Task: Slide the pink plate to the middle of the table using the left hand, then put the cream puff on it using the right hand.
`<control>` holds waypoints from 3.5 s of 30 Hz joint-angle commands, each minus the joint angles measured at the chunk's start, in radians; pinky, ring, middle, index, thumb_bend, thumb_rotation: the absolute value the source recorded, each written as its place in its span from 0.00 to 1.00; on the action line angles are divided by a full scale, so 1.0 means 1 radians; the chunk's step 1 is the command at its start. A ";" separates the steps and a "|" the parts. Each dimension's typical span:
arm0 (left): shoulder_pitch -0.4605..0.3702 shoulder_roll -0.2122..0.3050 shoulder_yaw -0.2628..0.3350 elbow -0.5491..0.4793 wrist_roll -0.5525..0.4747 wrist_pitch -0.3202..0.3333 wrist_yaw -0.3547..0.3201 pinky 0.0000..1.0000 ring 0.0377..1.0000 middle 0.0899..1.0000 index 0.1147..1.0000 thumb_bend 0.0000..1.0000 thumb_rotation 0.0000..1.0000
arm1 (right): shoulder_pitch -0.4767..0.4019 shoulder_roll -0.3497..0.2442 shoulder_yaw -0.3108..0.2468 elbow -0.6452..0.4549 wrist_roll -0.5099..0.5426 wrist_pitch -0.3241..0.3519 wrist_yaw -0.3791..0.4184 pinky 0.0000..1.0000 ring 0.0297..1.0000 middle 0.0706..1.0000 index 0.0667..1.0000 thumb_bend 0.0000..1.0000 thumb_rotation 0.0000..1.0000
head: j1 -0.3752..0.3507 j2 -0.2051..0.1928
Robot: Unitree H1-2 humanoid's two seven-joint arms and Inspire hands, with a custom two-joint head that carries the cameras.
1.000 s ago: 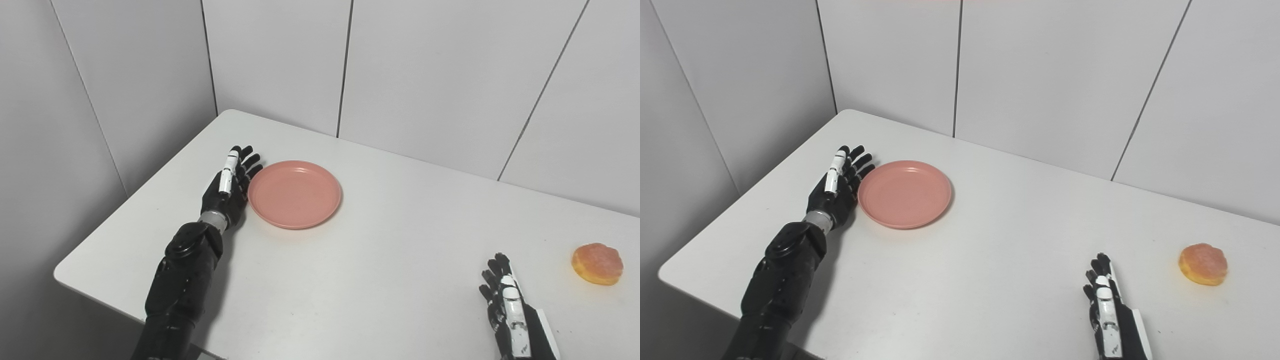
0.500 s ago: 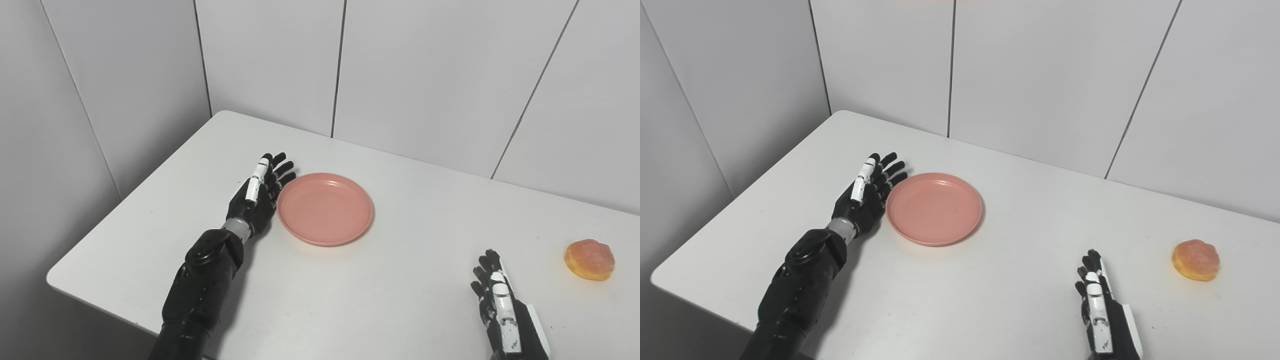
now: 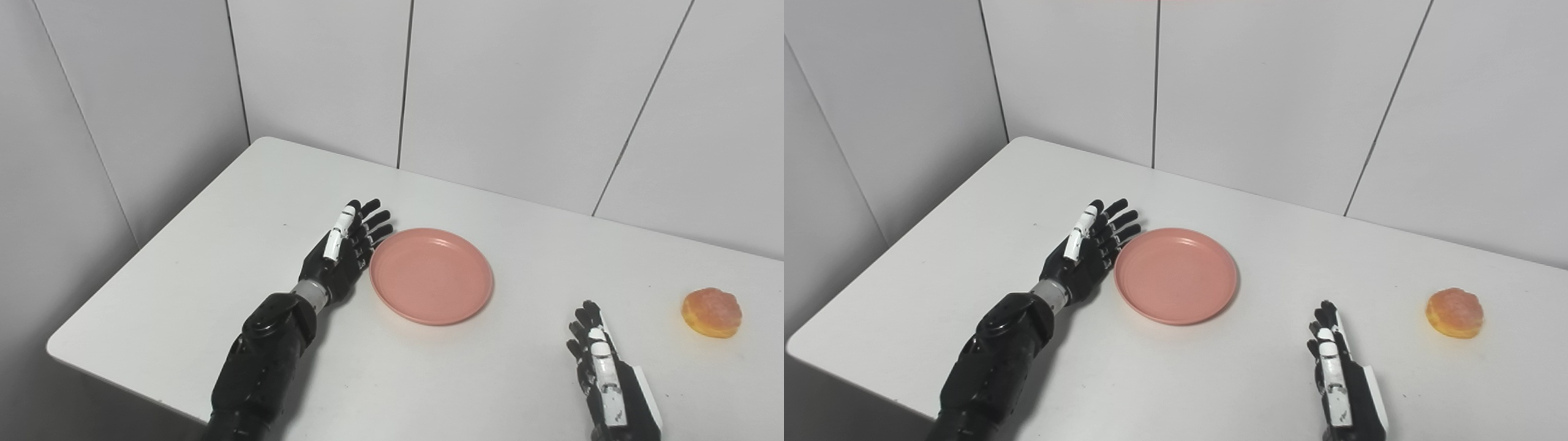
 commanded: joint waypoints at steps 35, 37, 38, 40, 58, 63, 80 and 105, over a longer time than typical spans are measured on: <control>0.217 -0.081 -0.118 -0.242 0.059 0.069 0.012 0.93 0.92 0.92 0.90 0.42 1.00 | -0.069 0.046 0.001 -0.048 -0.084 -0.011 -0.081 0.95 0.97 0.99 1.00 0.27 1.00 | -0.167 0.079; 0.224 -0.079 -0.121 -0.244 0.067 0.062 0.013 0.92 0.92 0.92 0.90 0.42 1.00 | -0.070 0.047 0.002 -0.049 -0.089 -0.010 -0.085 0.95 0.97 0.99 1.00 0.27 1.00 | -0.173 0.081; 0.226 -0.080 -0.121 -0.243 0.073 0.055 0.014 0.92 0.92 0.92 0.90 0.42 1.00 | -0.070 0.048 0.001 -0.049 -0.091 -0.012 -0.087 0.94 0.96 0.98 0.99 0.27 1.00 | -0.177 0.083; 0.231 -0.082 -0.121 -0.240 0.082 0.042 0.018 0.92 0.91 0.91 0.89 0.42 1.00 | -0.070 0.049 0.001 -0.050 -0.099 -0.012 -0.090 0.94 0.96 0.98 0.99 0.29 1.00 | -0.182 0.086; 0.255 -0.102 -0.138 -0.189 0.177 -0.116 0.018 0.95 0.93 0.92 0.90 0.43 1.00 | -0.094 0.044 -0.029 -0.067 -0.125 -0.014 -0.111 0.95 0.96 0.98 0.99 0.32 1.00 | -0.310 0.085; 0.271 -0.107 -0.138 -0.193 0.229 -0.181 0.035 0.93 0.92 0.91 0.89 0.44 1.00 | -0.114 0.034 -0.035 -0.104 -0.160 0.013 -0.119 0.93 0.95 0.96 0.98 0.33 1.00 | -0.382 0.075; 0.333 -0.102 -0.145 -0.168 0.272 -0.336 0.017 0.92 0.91 0.91 0.89 0.45 1.00 | -0.218 -0.079 -0.084 -0.187 -0.287 0.076 -0.120 0.84 0.89 0.90 0.90 0.42 1.00 | -0.542 0.029; 0.352 -0.103 -0.142 -0.152 0.252 -0.339 0.008 0.93 0.90 0.90 0.89 0.41 1.00 | -0.385 -0.362 -0.086 -0.154 -0.638 0.196 -0.007 0.79 0.88 0.91 0.89 0.67 0.62 | -0.610 -0.043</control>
